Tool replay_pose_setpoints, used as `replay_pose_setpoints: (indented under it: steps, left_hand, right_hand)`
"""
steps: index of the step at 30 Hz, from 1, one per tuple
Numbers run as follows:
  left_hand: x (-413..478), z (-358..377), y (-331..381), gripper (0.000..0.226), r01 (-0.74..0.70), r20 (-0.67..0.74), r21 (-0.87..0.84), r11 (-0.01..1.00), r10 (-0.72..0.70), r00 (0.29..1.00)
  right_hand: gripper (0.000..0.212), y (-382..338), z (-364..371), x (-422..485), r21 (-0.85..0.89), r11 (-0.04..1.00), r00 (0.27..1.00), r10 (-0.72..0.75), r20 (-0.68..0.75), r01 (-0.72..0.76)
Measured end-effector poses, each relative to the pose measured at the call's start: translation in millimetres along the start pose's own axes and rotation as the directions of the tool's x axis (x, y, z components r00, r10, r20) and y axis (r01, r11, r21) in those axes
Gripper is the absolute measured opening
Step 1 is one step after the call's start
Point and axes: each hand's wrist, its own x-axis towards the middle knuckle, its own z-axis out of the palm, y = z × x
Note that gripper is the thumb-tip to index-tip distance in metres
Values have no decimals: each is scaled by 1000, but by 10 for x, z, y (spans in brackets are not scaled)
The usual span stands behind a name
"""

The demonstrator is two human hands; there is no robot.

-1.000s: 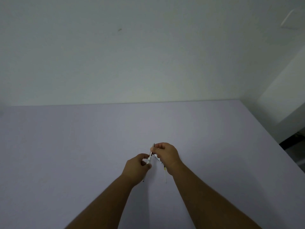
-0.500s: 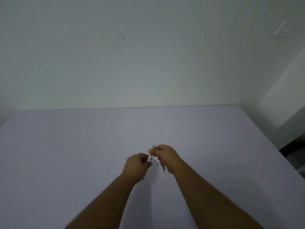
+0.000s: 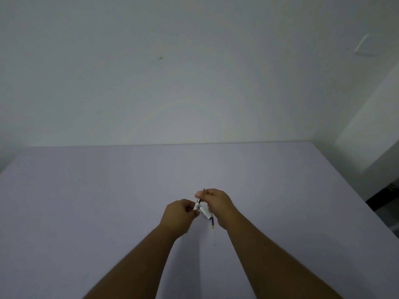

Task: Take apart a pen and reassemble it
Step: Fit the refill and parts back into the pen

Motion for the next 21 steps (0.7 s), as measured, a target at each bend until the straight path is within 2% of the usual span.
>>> replay_pose_setpoints:
  steps: [2,4,5,8,9,13,16,18,21]
  left_hand:
    - [-4,15,3,9,-7,8,11,1000,7,1000]
    - [-7,33,4,10,-11,7,18,1000,11,1000]
    - [-5,33,5,11,-8,4,18,1000,8,1000]
    - [11,9,-1,12,5,-5,6,1000,-5,1000]
    - [12,6,-1,12,5,-1,14,1000,-5,1000]
    - [8,35,5,12,-9,17,58,998,8,1000]
    - [21,29,12,12,-11,18,54,998,10,1000]
    - [27,15,23,7,-16,20,70,997,15,1000]
    - [27,29,21,2,-35,30,105,994,32,999]
  right_hand:
    - [38,12,-7,12,-141,990,999,-6,-34,1]
    - [43,2,-7,8,-197,980,999,6,-52,-17]
    - [40,-2,-18,4,-168,986,999,15,-36,-21]
    - [13,-15,-69,-25,-11,1000,999,0,51,0]
    - [11,-12,-77,-26,-21,1000,998,-13,58,15]
    - [32,-38,-82,-17,-186,982,999,43,9,-40]
    - [15,-56,-101,-18,-44,998,997,52,62,-49]
    - [10,-52,-103,-12,-33,999,998,11,69,-9]
    - [36,-68,-70,6,-231,972,999,36,-7,-37]
